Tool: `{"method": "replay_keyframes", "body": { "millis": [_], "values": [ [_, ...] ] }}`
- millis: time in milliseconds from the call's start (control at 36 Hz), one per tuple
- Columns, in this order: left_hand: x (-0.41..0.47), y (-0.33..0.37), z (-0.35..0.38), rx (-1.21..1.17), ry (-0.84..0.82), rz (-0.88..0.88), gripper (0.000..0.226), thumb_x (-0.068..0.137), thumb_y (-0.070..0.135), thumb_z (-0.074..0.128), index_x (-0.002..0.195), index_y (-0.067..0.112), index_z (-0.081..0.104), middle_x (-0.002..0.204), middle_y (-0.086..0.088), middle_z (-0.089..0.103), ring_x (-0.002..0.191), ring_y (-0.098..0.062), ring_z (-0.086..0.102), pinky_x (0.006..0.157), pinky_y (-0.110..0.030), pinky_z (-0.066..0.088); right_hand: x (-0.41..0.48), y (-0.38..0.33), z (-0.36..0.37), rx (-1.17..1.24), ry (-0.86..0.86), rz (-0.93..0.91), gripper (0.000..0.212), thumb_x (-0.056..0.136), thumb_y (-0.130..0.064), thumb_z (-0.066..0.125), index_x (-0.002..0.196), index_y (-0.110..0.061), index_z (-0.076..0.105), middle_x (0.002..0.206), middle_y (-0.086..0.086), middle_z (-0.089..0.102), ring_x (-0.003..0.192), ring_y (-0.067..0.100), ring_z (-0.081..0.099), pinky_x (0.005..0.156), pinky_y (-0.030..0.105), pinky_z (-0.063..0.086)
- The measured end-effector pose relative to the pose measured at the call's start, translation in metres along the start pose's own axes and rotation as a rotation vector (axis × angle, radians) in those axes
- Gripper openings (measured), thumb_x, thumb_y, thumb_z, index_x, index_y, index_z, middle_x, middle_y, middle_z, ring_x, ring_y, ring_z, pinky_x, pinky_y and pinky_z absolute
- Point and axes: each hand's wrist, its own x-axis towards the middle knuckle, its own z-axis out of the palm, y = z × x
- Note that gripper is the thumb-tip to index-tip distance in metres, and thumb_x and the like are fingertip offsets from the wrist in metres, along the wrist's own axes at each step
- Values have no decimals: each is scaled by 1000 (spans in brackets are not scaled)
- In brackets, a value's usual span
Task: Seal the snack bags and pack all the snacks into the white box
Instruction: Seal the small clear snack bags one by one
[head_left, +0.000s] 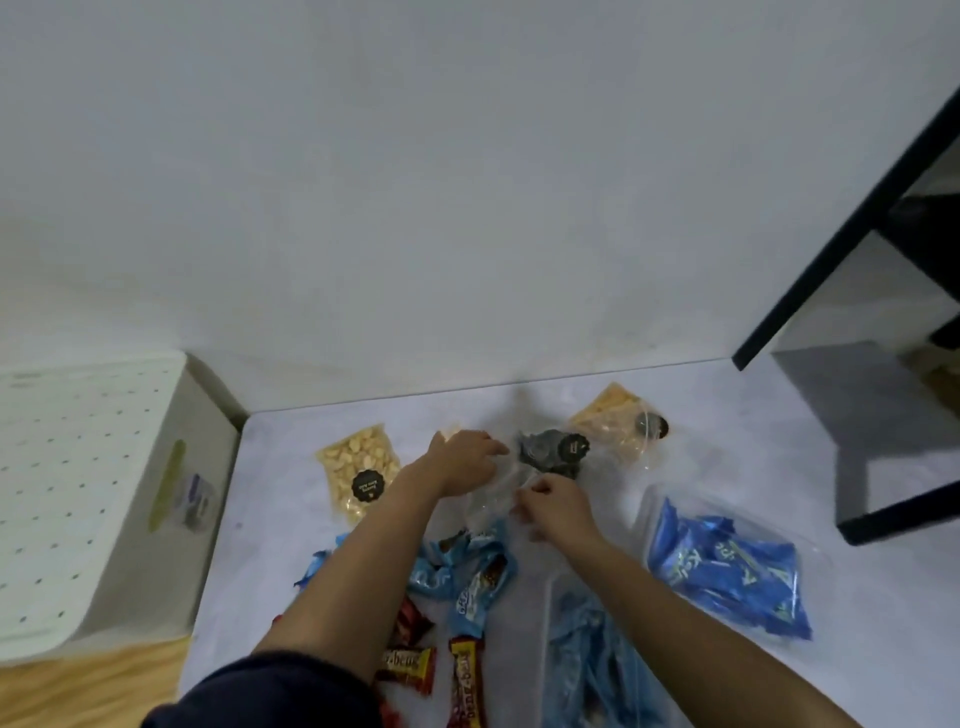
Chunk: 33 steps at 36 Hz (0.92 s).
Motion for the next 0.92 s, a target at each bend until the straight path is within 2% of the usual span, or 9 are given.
{"method": "replay_keyframes", "body": {
  "millis": [111, 194, 278, 333, 417, 500, 556, 694, 917],
  "values": [
    [6, -2, 0, -39, 42, -18, 37, 93, 23, 38, 127, 27, 51, 131, -3, 46, 125, -24, 38, 111, -55, 15, 11, -7, -7, -110, 32, -87, 20, 87, -12, 49, 67, -9, 50, 66, 9, 55, 60, 21, 50, 56, 33, 43],
    [6, -2, 2, -166, 97, -14, 28, 90, 25, 43, 114, 21, 58, 115, -5, 51, 111, -25, 48, 105, -47, 28, 14, -13, -21, -202, 79, -182, 27, 89, -16, 47, 63, -13, 41, 63, 6, 46, 58, 17, 43, 56, 30, 35],
    [-2, 4, -1, -395, 146, 14, 22, 89, 22, 52, 104, 7, 61, 108, -8, 54, 103, -23, 52, 93, -34, 40, 12, -26, -38, -292, 78, -269, 27, 90, -17, 47, 64, -18, 42, 65, 0, 48, 60, 14, 44, 57, 29, 35],
    [-11, 10, -7, -553, 194, 28, 17, 86, 20, 58, 98, 8, 62, 105, -6, 59, 100, -20, 54, 89, -31, 43, 9, -39, -50, -332, 73, -335, 26, 89, -14, 51, 64, -22, 46, 65, -4, 50, 63, 14, 47, 57, 25, 35],
    [-26, 20, -20, -697, 217, 97, 7, 86, 19, 62, 90, 13, 62, 95, -4, 63, 90, -17, 58, 82, -29, 46, 1, -64, -67, -360, 58, -425, 19, 87, -14, 51, 69, -20, 55, 72, 3, 61, 69, 22, 56, 62, 32, 44],
    [-44, 31, -39, -816, 251, 180, 13, 82, 19, 63, 91, 11, 65, 94, -3, 67, 89, -12, 62, 89, -32, 49, -16, -94, -80, -395, 6, -500, 21, 87, -16, 51, 70, -27, 57, 74, -5, 64, 67, 14, 58, 68, 31, 49],
    [-54, 40, -56, -849, 273, 236, 17, 80, 16, 61, 94, 8, 67, 93, -1, 68, 87, -10, 62, 89, -30, 49, -30, -113, -90, -426, -11, -570, 19, 87, -16, 53, 73, -26, 61, 75, -5, 65, 71, 16, 60, 73, 33, 49],
    [-82, 65, -105, -841, 380, 318, 11, 90, 17, 60, 90, 10, 69, 80, -2, 67, 71, -2, 60, 71, -17, 47, -67, -158, -120, -364, -7, -710, 11, 87, -9, 56, 82, -13, 66, 78, 2, 67, 69, 12, 62, 71, 25, 49],
    [-122, 89, -168, -849, 655, 432, 13, 91, 14, 57, 91, 11, 70, 80, -7, 70, 73, -12, 67, 66, -16, 49, -99, -203, -165, -211, 45, -851, 3, 81, -15, 70, 80, -16, 68, 74, 3, 68, 68, 9, 63, 64, 20, 49]
  ]
}}
